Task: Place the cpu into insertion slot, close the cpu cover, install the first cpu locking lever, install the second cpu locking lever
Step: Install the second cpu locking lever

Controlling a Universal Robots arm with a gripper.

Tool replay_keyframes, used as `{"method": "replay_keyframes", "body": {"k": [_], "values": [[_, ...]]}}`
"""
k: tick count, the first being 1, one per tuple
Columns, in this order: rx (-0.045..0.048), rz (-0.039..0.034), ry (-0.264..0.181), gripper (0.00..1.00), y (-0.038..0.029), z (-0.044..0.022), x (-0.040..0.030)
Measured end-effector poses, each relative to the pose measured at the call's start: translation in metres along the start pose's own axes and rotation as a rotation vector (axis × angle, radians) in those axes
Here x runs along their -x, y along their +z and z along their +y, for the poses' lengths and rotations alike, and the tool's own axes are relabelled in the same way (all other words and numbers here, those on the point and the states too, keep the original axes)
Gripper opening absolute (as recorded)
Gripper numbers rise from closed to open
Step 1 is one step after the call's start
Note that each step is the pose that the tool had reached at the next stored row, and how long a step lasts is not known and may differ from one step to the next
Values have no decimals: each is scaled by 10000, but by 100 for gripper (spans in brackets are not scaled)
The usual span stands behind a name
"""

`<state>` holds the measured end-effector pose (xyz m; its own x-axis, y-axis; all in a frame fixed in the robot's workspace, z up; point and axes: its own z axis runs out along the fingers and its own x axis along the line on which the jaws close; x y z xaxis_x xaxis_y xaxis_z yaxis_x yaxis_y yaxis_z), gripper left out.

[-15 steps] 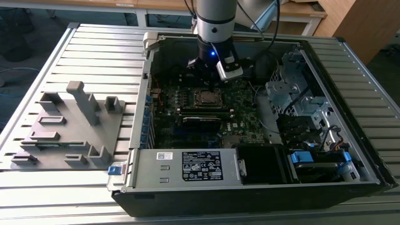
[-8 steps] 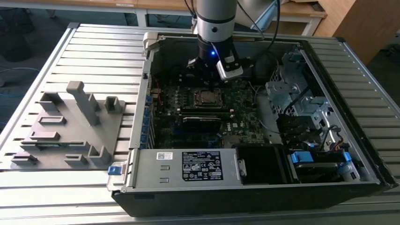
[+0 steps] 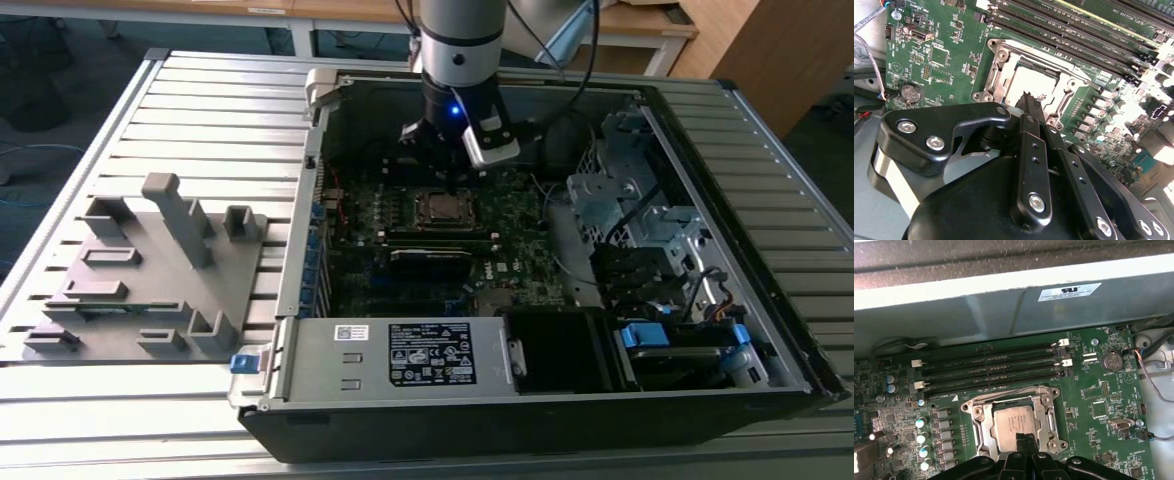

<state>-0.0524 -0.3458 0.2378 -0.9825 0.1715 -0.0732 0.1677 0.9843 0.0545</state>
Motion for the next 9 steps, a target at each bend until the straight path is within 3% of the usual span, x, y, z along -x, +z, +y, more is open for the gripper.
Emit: {"method": "replay_keyframes", "body": {"k": [9], "values": [[-17,-3,-4,10,-13,1,1]]}}
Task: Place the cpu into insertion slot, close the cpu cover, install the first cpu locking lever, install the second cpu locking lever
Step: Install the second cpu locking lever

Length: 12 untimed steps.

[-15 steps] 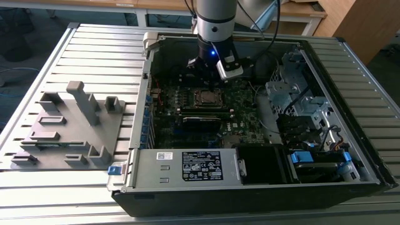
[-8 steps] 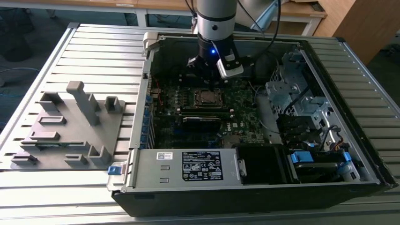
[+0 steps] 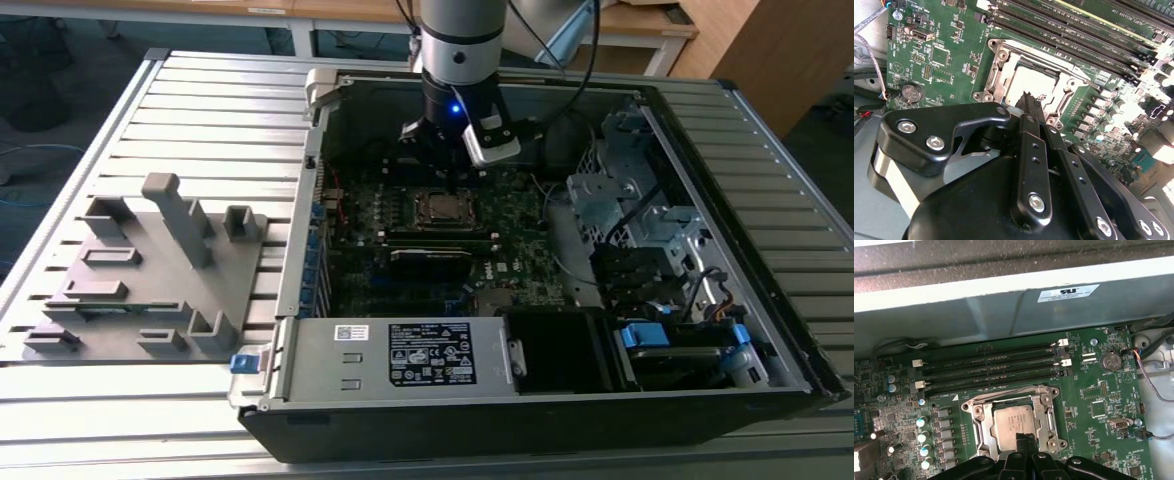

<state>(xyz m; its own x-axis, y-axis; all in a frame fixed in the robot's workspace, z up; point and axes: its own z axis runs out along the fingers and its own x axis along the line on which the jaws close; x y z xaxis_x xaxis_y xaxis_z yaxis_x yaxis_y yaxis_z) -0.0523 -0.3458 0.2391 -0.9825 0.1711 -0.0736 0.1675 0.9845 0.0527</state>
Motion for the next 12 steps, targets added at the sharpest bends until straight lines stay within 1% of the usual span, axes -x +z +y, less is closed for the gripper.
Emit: {"method": "replay_keyframes", "body": {"k": [3,6,8,12], "values": [[-53,-7,-57,10,0,1,3],[-177,-24,-186,10,2,0,4],[-232,-29,-275,10,1,-3,4],[-233,-27,-350,10,2,-41,11]]}}
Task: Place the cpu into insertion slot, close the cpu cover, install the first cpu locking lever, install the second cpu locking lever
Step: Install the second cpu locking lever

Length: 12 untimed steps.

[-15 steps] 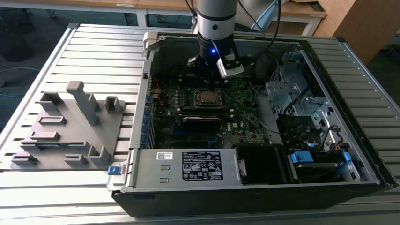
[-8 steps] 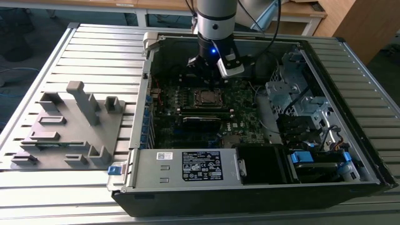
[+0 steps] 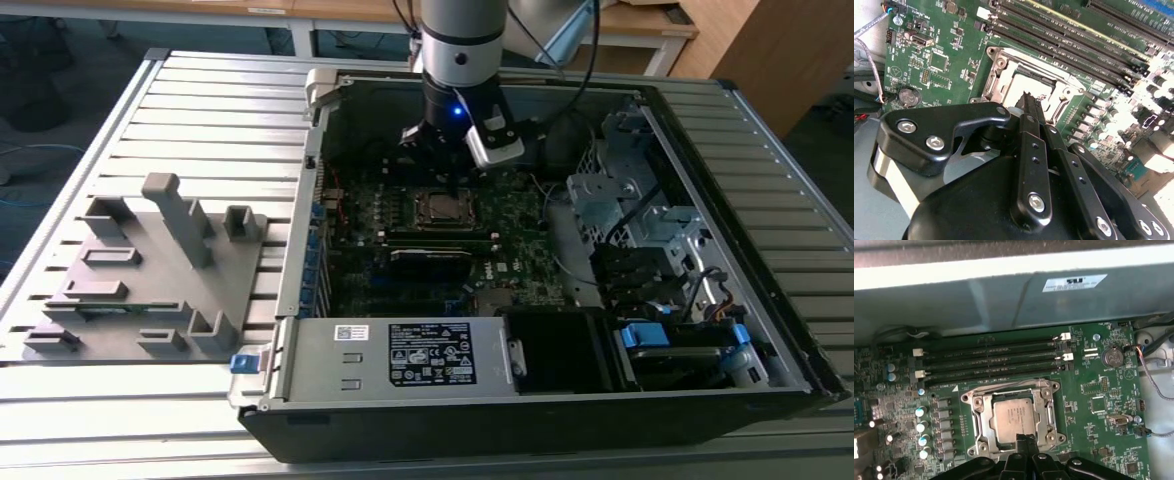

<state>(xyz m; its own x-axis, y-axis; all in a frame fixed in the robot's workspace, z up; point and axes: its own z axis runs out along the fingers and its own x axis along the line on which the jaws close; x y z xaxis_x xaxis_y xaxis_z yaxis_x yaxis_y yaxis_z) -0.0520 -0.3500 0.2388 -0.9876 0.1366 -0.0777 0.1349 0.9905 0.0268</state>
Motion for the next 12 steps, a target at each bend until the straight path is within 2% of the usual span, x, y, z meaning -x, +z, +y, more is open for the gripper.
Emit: {"method": "replay_keyframes", "body": {"k": [12], "values": [[12,3,-139,10,3,-122,16]]}}
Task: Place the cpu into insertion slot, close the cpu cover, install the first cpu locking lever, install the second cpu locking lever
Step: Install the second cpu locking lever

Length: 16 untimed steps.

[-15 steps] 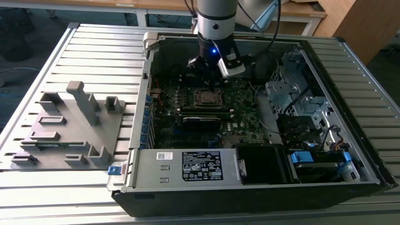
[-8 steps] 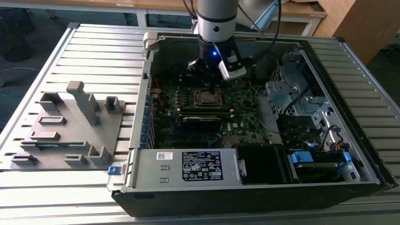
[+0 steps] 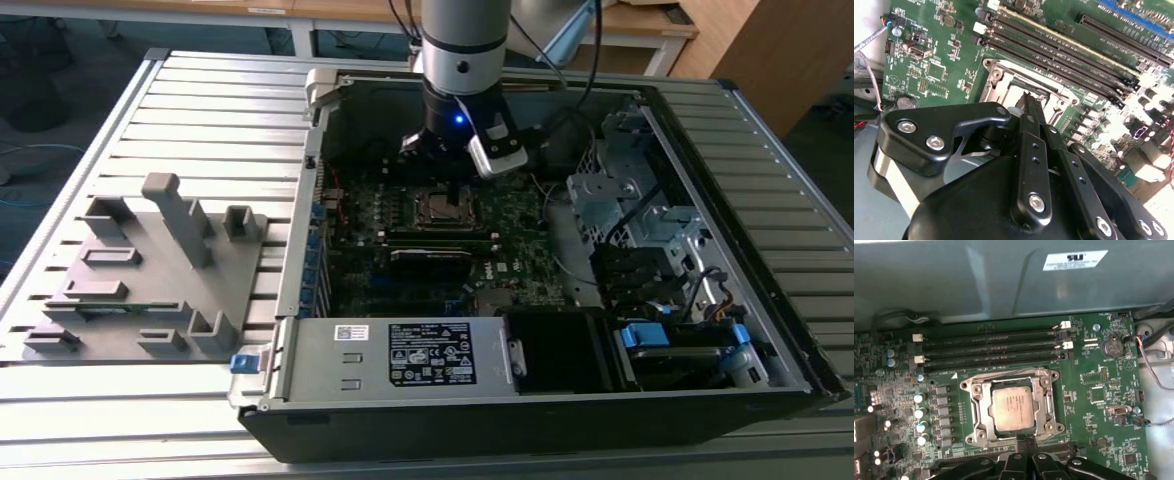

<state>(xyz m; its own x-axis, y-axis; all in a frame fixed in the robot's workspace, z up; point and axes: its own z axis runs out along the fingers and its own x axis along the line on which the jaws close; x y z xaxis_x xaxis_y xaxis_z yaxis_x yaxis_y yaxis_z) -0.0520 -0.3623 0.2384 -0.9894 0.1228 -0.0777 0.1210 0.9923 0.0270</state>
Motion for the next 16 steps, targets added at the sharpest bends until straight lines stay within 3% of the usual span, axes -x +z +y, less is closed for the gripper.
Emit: {"method": "replay_keyframes", "body": {"k": [16], "values": [[0,0,-20,10,0,-41,5]]}}
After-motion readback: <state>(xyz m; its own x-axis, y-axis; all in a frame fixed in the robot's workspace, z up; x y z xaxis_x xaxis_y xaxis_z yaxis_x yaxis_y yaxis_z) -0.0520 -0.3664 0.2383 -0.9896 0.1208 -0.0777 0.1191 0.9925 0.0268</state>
